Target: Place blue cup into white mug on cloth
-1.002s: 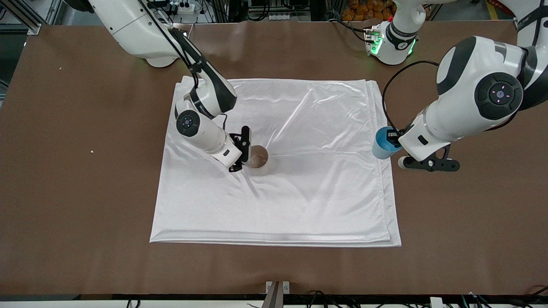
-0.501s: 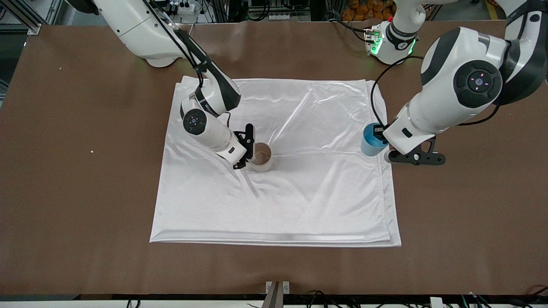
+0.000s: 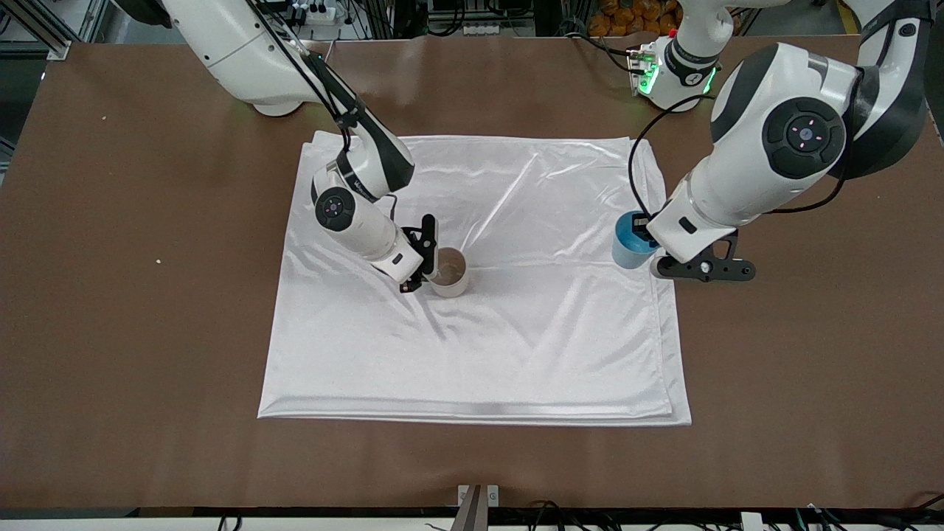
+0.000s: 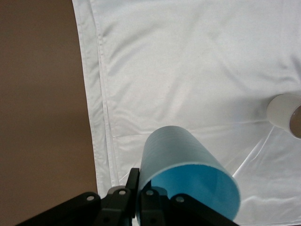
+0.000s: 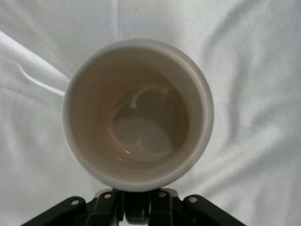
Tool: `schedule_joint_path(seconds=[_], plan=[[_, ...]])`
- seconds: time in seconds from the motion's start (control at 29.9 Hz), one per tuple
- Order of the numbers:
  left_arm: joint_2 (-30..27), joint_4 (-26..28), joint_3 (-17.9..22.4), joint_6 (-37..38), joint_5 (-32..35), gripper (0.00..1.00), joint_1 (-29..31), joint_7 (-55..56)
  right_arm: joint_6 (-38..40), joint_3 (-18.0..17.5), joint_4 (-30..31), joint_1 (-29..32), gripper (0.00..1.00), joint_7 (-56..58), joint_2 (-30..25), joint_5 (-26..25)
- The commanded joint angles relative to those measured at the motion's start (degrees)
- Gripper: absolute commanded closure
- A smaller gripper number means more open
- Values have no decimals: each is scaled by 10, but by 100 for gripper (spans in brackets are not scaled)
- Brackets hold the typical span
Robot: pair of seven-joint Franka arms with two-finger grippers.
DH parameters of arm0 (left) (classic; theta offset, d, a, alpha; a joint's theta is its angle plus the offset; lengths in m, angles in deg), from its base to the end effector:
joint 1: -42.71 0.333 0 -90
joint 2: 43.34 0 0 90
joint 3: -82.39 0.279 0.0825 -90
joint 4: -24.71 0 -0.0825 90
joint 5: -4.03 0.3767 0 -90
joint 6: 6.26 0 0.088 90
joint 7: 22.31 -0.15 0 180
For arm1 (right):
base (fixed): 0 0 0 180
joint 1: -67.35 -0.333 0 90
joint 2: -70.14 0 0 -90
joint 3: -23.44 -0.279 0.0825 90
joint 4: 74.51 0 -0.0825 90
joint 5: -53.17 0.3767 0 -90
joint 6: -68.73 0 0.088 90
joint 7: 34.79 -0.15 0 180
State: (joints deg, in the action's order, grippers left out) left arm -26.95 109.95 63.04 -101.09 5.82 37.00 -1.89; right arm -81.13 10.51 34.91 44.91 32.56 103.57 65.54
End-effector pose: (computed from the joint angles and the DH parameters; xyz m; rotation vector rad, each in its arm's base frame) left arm 0.5630 -0.2395 0.4315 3.1151 -0.1205 -0.1858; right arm 0.5084 0.3622 0.1406 -2.0761 -2.0700 -0.2777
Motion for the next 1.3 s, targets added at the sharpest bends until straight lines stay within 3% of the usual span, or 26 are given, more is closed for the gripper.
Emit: schedule_joint_path(seconds=[0.0, 0.07, 0.1, 0.57, 0.97, 1.27], plan=[[-5, 2, 2, -7, -14, 100, 4, 11, -10, 3, 7, -4, 27, -1, -2, 5], [-5, 2, 4, -7, -14, 100, 5, 8, -9, 3, 7, -4, 2, 2, -4, 5], [-5, 2, 4, -7, -14, 100, 4, 9, -9, 3, 6, -3, 0, 5, -5, 5], [-4, 0, 0, -17, -37, 100, -11, 50, 1, 5, 6, 6, 0, 9, -32, 5], [-1, -15, 1, -19, -42, 100, -69, 153, 84, 6, -10, 49, 0, 19, -88, 5], [21, -14, 2, -69, -38, 100, -119, 269, 169, 6, -47, 114, 0, 50, -124, 3]])
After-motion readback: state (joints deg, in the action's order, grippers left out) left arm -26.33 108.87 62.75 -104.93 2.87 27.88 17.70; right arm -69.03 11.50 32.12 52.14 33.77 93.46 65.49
